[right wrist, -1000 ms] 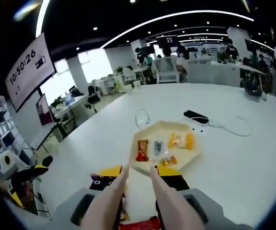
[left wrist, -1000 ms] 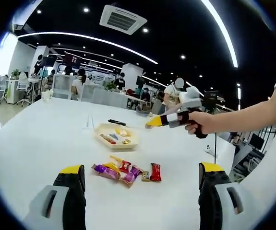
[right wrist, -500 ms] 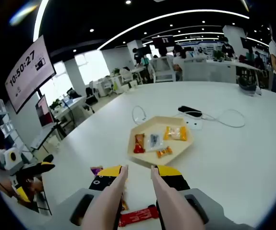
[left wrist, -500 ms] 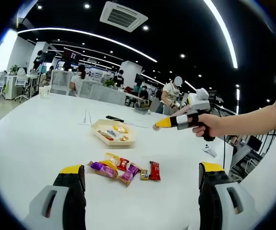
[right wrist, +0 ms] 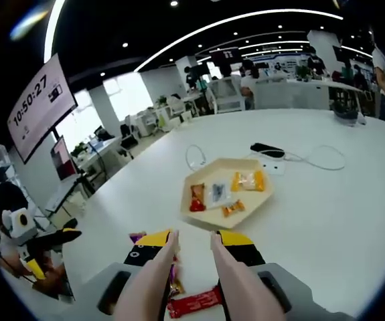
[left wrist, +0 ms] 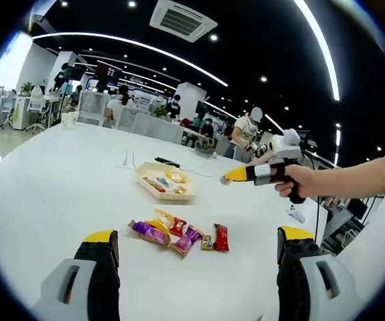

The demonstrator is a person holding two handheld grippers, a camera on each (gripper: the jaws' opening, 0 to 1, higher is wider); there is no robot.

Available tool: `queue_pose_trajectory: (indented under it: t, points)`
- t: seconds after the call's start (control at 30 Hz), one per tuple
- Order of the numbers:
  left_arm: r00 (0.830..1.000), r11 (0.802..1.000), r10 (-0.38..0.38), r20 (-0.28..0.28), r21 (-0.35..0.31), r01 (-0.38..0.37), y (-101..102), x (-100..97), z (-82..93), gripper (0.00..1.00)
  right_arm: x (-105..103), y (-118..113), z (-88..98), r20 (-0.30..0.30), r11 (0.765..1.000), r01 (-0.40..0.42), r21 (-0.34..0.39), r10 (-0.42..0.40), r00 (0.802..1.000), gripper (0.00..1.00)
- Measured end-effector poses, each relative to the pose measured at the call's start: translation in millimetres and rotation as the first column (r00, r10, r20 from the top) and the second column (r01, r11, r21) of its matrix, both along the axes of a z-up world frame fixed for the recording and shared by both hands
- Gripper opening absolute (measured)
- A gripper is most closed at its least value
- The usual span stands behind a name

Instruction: Place the target food into the container with the food tongs after gripping and lifting it, then release it inside without dropping or visibly crushing the food.

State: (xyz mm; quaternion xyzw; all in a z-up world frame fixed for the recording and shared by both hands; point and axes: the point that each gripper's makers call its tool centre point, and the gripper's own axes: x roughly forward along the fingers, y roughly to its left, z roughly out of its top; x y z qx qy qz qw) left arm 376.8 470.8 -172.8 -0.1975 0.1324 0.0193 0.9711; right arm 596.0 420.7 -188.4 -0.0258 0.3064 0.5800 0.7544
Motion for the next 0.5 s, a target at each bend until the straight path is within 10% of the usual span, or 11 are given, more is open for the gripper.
queue_pose_trajectory:
  t: [0.33, 0.4, 0.47, 0.5]
  points:
    - [1.0, 0.999, -0.022, 0.016, 0.024, 0.022, 18, 6.7, 2.6, 0.99, -6, 4, -1.3, -0.004, 1.0, 0.019, 0.016, -0.019, 1.0, 0.26]
    - [0.995, 0.997, -0.048, -0.089, 0.063, 0.054, 24, 3.2, -20.0, 0.99, -10, 1, -7.4, -0.029, 1.0, 0.023, -0.004, -0.023, 0.999, 0.26]
    - [0.996, 0.996, -0.037, -0.083, 0.073, 0.043, 27, 3.7, -16.0, 0.99, -13, 2, -15.0, -0.005, 1.0, -0.004, -0.02, 0.004, 1.0, 0.26]
    - [1.0, 0.998, 0.012, 0.009, 0.062, -0.012, 36, 6.9, -1.3, 0.99, -13, 2, -16.8, 0.003, 1.0, -0.007, -0.027, 0.007, 1.0, 0.26]
